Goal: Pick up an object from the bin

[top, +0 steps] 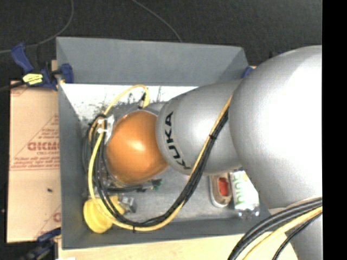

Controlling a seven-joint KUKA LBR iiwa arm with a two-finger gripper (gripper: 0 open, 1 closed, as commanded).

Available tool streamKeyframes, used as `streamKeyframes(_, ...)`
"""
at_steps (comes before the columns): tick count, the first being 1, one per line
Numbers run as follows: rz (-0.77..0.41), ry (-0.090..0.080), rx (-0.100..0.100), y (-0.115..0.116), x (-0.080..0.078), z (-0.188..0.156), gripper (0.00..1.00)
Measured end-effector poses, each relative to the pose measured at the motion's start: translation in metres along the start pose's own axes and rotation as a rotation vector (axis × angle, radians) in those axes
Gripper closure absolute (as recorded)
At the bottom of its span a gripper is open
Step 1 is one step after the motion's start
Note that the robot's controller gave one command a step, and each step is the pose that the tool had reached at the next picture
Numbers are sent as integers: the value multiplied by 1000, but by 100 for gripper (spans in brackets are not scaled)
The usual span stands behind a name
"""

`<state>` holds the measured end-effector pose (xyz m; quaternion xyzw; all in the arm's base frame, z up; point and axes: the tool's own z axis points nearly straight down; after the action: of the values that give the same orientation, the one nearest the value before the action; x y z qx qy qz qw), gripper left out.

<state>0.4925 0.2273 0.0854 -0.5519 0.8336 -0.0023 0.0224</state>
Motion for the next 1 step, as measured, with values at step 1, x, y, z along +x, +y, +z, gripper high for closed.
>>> streamKeyframes(1, 20, 1, 0, 0, 0, -9, 100)
